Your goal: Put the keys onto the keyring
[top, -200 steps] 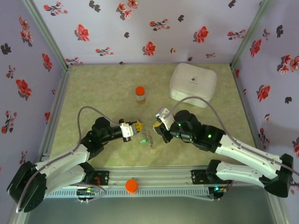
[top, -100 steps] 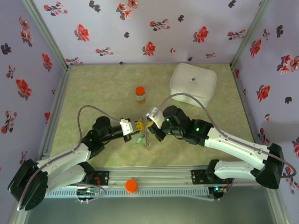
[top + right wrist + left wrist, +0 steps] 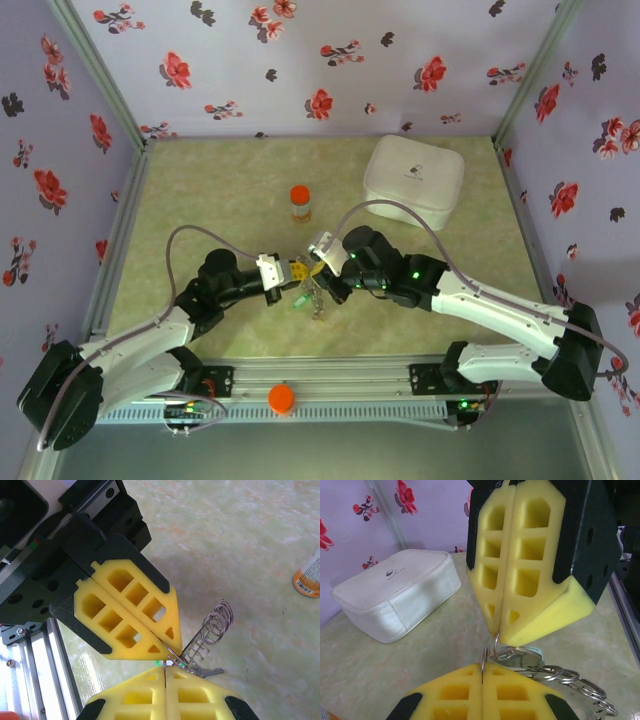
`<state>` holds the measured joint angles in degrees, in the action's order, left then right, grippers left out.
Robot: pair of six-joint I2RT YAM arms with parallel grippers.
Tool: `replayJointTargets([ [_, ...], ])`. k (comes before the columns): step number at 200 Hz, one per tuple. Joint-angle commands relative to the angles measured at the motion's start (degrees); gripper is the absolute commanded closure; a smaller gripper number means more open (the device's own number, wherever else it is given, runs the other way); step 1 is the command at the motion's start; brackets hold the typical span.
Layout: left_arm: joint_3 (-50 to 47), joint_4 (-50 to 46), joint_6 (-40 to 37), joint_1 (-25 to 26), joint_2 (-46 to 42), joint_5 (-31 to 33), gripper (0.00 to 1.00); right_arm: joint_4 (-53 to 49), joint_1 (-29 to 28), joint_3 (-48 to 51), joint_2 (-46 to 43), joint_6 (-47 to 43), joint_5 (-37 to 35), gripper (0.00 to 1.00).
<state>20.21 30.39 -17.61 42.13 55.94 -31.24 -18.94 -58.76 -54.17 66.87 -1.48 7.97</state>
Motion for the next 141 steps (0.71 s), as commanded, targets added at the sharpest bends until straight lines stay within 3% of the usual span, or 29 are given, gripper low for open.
replayJointTargets([
  [1,2.29,3.45,1.10,0.41,-0.01,-1.63,1.00,2.32,0.25,-1.58,-0.16,0.84,1.08,1.00],
  [141,2.03,3.88,1.01,0.54,-0.48,-1.98,1.00,-0.15,0.28,-1.31,0.17,1.89,-7.05,1.00],
])
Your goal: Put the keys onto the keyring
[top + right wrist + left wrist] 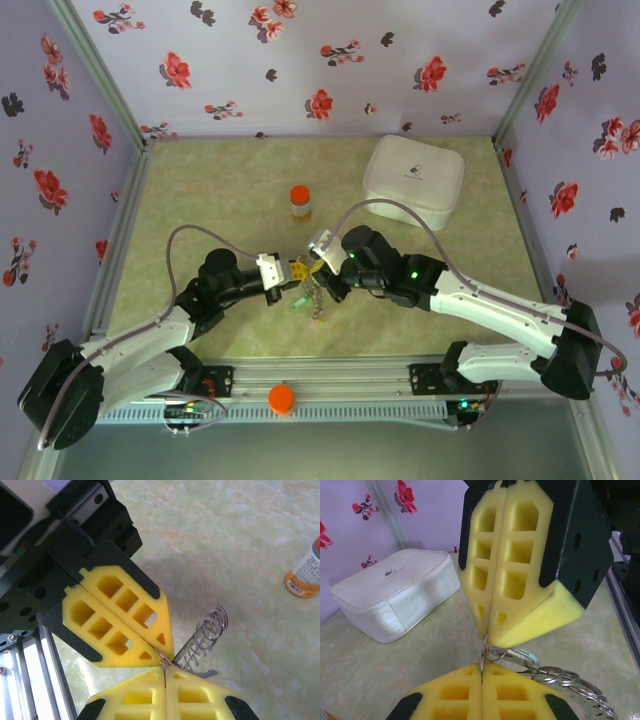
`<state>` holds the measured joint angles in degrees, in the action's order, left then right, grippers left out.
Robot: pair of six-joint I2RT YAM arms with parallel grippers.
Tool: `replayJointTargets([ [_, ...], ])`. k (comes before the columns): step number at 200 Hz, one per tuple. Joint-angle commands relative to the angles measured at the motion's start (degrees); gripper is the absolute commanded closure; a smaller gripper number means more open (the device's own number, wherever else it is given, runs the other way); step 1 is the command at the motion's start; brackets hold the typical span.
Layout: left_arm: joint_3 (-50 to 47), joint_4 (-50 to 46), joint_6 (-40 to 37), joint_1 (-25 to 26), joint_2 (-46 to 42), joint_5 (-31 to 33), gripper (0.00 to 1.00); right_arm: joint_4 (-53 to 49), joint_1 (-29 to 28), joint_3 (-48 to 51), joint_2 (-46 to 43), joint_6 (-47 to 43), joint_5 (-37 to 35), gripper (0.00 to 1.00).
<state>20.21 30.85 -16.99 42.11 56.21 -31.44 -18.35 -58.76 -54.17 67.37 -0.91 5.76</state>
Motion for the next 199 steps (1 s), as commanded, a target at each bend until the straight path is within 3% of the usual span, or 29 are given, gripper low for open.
replayJointTargets([
  [1,2.03,3.42,0.39,0.49,-0.70,-1.78,1.00,-0.73,0.30,-1.25,-0.36,1.34,-4.90,1.00],
  [86,1.15,7.34,1.28,0.45,-0.94,-4.10,1.00,-1.48,1.39,-1.20,0.14,2.66,-4.75,1.00],
  [123,0.76,12.93,5.60,0.52,-0.23,-4.79,1.00,-3.12,3.10,-1.00,-0.98,2.98,-2.59,0.65],
  [163,0.97,16.44,9.78,0.56,0.75,-5.72,1.00,-4.01,3.50,0.66,-7.55,-2.25,0.25,0.53],
  [199,2.19,18.56,15.81,0.52,2.01,-9.64,1.00,-2.86,3.92,4.46,-15.45,-9.33,1.17,0.52],
])
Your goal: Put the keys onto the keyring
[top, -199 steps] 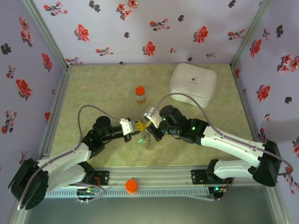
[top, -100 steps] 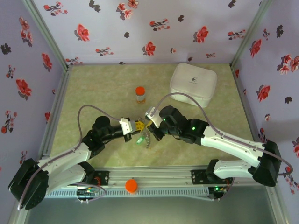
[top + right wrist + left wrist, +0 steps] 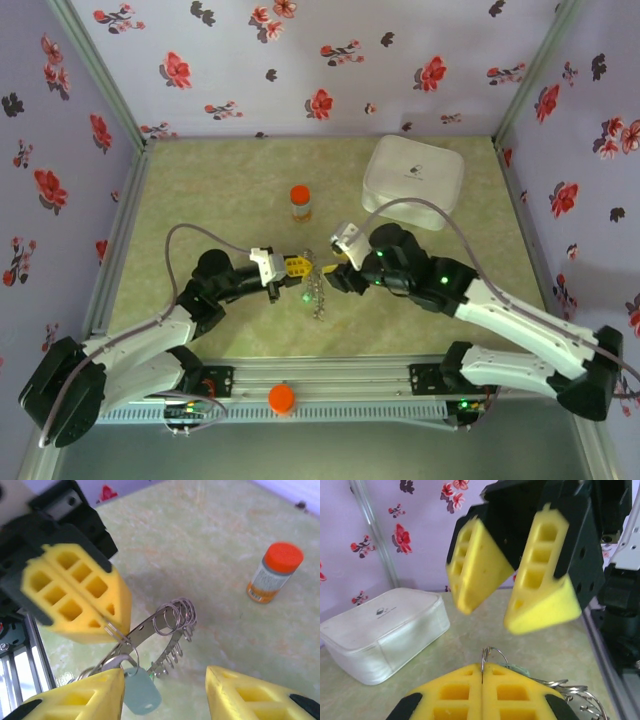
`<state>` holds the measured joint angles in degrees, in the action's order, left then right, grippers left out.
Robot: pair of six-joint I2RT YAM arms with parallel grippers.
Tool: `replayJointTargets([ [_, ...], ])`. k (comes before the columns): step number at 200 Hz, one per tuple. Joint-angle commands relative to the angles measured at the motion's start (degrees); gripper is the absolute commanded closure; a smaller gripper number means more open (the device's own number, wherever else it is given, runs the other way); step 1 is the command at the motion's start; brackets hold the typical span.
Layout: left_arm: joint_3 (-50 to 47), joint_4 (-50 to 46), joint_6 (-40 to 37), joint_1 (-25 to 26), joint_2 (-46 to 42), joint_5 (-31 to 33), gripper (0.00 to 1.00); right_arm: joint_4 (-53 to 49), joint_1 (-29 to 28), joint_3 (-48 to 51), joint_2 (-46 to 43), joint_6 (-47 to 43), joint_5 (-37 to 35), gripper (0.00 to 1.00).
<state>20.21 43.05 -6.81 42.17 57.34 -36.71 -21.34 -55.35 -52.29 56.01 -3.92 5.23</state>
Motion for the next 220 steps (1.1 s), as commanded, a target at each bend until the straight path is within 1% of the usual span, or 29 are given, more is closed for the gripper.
replayJointTargets([
  [1,2.24,6.49,5.73,0.46,0.95,-4.49,1.00,0.28,0.55,2.83,-4.30,-6.64,1.88,0.53],
  [13,2.62,7.75,8.12,0.46,1.68,-5.82,1.00,2.26,0.53,4.99,-6.72,-8.86,4.28,0.53],
  [21,2.86,8.43,8.30,0.50,2.13,-6.77,1.00,3.69,0.53,6.43,-7.92,-10.02,6.98,0.53],
  [24,2.90,8.64,10.17,0.54,2.34,-7.08,1.00,4.11,0.52,6.90,-8.23,-10.34,8.19,0.54],
  [32,3.08,9.08,11.26,0.54,2.59,-7.85,1.00,5.53,0.58,7.94,-8.61,-10.84,10.52,0.55],
  [58,3.26,9.03,11.35,0.64,2.88,-9.73,1.00,10.71,0.59,9.19,-7.21,-7.19,14.24,0.63],
  [79,3.25,8.59,11.11,0.84,2.86,-10.04,1.00,14.37,0.59,9.89,-5.99,-4.25,16.74,0.64],
  [117,3.53,8.37,11.50,0.99,3.43,-11.36,1.00,16.29,0.51,11.06,-6.70,-2.82,15.68,0.65],
  [163,3.44,8.30,11.55,0.98,3.47,-11.60,1.00,18.16,0.59,12.36,-5.40,-1.54,16.28,0.71],
  [191,3.44,8.15,11.48,1.09,3.52,-11.96,1.00,18.44,0.56,12.88,-4.33,-1.52,14.56,0.74],
  [220,3.52,8.11,11.72,1.17,3.77,-12.72,1.00,19.04,0.51,13.07,-4.07,-1.29,14.61,0.77],
])
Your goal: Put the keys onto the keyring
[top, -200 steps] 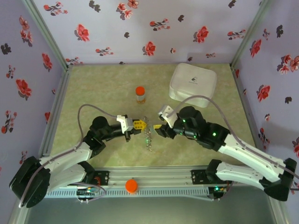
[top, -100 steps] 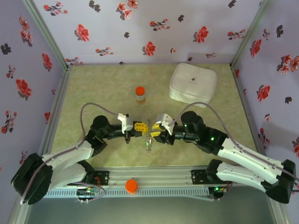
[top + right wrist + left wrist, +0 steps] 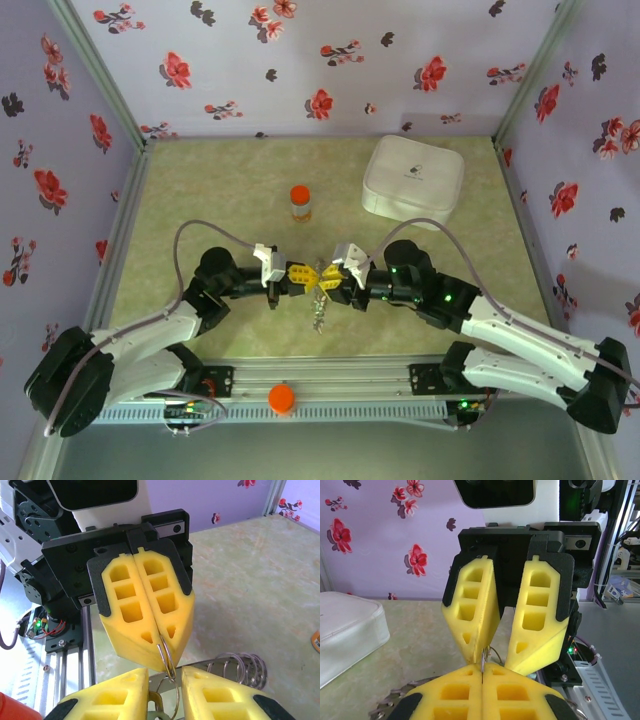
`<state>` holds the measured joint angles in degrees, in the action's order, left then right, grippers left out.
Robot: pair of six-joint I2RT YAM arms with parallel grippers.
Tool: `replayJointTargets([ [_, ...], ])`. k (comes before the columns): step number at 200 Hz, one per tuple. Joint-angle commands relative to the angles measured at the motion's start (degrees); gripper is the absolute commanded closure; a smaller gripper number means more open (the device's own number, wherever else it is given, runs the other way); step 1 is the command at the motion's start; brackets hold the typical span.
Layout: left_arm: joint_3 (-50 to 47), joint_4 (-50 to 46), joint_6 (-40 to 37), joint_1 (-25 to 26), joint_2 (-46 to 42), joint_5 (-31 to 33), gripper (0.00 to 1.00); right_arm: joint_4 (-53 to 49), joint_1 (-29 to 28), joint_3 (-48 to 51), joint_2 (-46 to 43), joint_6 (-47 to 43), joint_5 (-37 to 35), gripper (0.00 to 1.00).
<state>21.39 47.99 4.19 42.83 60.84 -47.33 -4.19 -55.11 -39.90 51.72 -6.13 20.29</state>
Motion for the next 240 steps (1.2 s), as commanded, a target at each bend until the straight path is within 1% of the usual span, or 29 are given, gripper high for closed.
replayJointTargets([
  [1,2.34,3.17,0.73,0.51,0.22,-2.08,1.00,1.89,0.27,0.69,0.22,0.97,-0.40,0.77],
  [35,2.42,2.92,0.94,0.59,0.32,-2.82,1.00,3.08,0.35,0.85,1.07,1.78,1.40,0.82],
  [54,2.48,2.89,1.22,0.59,0.60,-3.46,1.00,3.63,0.30,0.84,1.68,1.82,2.48,0.86],
  [67,2.52,2.90,1.31,0.59,0.73,-3.56,1.00,3.75,0.37,0.77,1.88,1.61,3.22,0.91],
  [90,2.43,2.51,0.79,0.59,0.68,-3.56,1.00,1.75,0.39,-0.38,2.41,0.42,4.35,1.00],
  [104,2.43,1.81,-0.36,0.59,0.77,-3.56,1.00,-0.73,0.39,-1.59,2.72,-0.93,4.25,1.00],
  [115,2.43,0.73,-1.88,0.59,0.86,-3.46,0.80,-3.57,0.42,-2.83,2.99,-2.37,3.55,1.00],
  [116,2.43,0.59,-1.94,0.59,0.86,-3.38,0.80,-3.82,0.43,-2.95,3.01,-2.56,3.41,1.00],
  [119,2.43,0.09,-2.77,0.59,0.87,-3.32,0.73,-4.84,0.43,-3.35,3.04,-3.17,3.06,1.00],
  [124,2.43,-0.91,-4.41,0.59,0.72,-2.93,0.70,-6.51,0.43,-4.16,3.34,-4.20,2.56,1.00],
  [135,2.79,-4.46,-7.10,0.59,0.19,-1.19,0.67,-10.73,0.39,-6.03,3.78,-6.47,1.42,1.00],
  [160,4.08,-13.98,-13.90,0.59,-1.40,2.56,0.67,-19.83,0.40,-11.05,5.89,-11.47,-0.32,1.00],
  [181,5.46,-20.12,-18.12,0.59,-1.52,4.15,0.69,-26.32,0.43,-15.44,8.59,-14.83,-1.19,1.00],
  [203,6.00,-21.86,-18.86,0.59,-1.34,4.27,0.73,-31.15,0.41,-19.57,11.81,-17.25,-1.75,1.00],
  [228,6.16,-22.56,-18.94,0.59,-1.08,4.09,0.79,-32.37,0.31,-22.16,14.25,-18.23,-1.02,1.00],
  [240,6.28,-22.67,-18.97,0.61,-0.99,4.01,0.80,-32.59,0.32,-23.05,15.26,-18.31,-0.29,1.00],
])
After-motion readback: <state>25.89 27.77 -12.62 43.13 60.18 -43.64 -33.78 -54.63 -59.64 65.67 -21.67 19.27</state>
